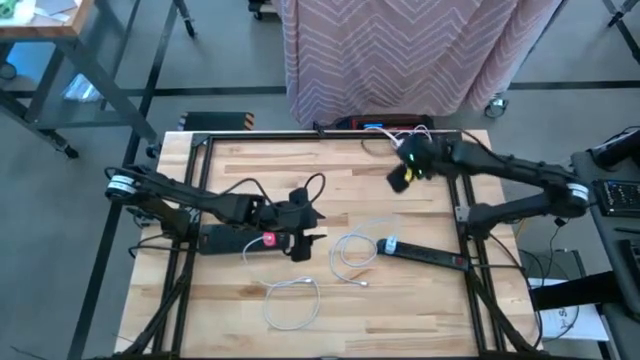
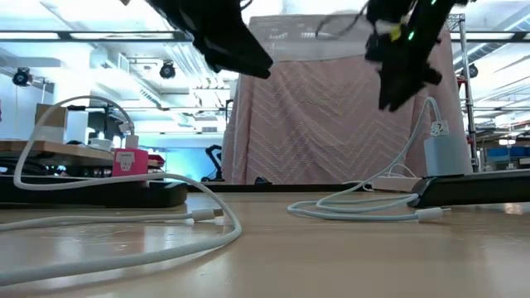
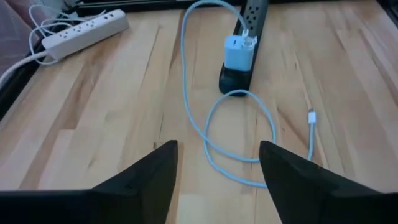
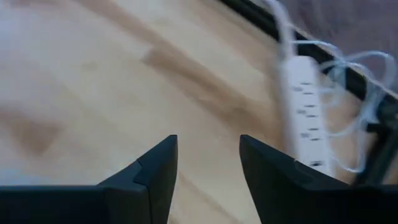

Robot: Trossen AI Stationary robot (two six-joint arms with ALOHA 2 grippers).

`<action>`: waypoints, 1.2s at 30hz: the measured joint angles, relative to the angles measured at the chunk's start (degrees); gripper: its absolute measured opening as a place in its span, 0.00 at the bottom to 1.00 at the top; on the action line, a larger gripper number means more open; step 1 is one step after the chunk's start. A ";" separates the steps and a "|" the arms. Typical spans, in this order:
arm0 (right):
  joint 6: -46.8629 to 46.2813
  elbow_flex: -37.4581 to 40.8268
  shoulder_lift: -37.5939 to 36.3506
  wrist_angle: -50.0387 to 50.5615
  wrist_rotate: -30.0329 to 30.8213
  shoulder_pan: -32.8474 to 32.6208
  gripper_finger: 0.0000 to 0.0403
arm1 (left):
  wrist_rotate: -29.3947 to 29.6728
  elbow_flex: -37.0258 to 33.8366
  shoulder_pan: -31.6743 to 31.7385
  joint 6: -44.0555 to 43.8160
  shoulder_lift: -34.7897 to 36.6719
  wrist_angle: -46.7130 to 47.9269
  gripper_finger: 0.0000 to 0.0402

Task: Insert USB
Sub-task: Insert the white charger cable into the black charger adapter

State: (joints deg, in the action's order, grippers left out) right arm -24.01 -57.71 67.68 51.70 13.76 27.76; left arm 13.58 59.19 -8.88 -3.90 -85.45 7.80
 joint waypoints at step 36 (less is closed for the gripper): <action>-23.21 -32.65 40.28 7.91 -4.82 40.53 0.47 | -0.68 -2.66 -0.09 -4.28 0.92 4.90 0.48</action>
State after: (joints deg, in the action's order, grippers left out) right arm -47.22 -90.36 107.96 59.61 8.94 68.29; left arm 12.91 56.53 -8.97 -8.19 -84.53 12.70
